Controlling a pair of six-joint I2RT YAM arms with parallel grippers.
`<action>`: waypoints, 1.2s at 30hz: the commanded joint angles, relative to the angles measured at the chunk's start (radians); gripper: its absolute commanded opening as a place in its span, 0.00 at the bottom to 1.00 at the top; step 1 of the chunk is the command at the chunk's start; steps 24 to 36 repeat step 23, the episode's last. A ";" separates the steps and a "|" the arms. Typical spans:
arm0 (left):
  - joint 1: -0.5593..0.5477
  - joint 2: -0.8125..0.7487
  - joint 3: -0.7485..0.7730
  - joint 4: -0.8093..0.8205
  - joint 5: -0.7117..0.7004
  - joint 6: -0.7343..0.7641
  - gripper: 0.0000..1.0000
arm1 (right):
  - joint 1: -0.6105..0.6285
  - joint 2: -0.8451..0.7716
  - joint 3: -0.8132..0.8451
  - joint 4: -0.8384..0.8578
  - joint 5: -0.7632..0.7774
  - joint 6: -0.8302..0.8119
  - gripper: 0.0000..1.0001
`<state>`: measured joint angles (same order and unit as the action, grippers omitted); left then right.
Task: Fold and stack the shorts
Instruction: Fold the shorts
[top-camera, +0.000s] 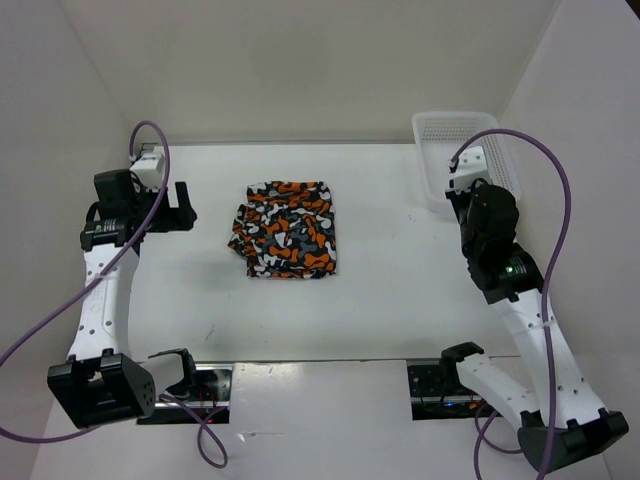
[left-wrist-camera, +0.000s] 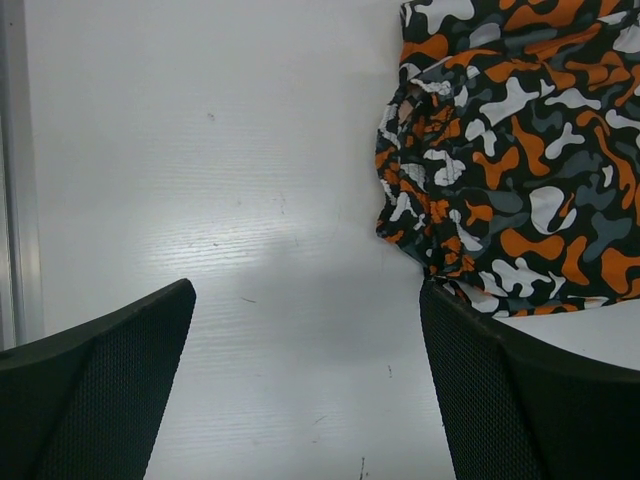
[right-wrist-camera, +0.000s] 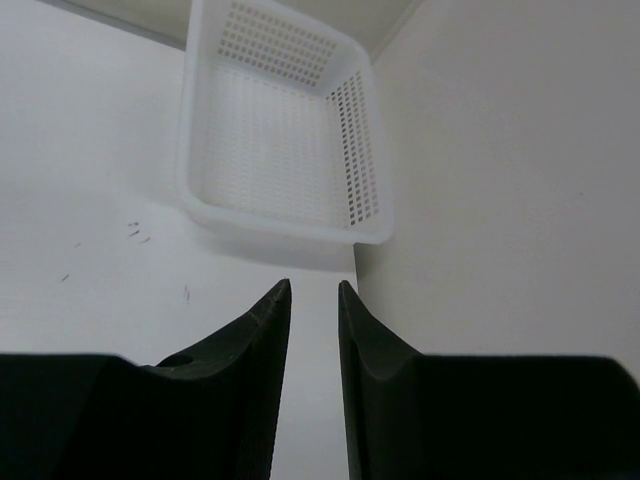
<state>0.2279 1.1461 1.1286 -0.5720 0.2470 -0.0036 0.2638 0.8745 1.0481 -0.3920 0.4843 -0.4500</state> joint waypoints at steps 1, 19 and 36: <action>0.010 -0.026 -0.024 0.061 -0.006 0.004 1.00 | 0.002 -0.031 -0.034 -0.033 0.022 0.010 0.31; 0.010 -0.045 -0.061 0.070 0.080 0.004 1.00 | 0.002 -0.121 -0.112 -0.062 0.050 0.010 0.34; 0.010 -0.045 -0.061 0.057 0.097 0.004 1.00 | 0.002 -0.121 -0.131 -0.062 0.050 0.010 0.35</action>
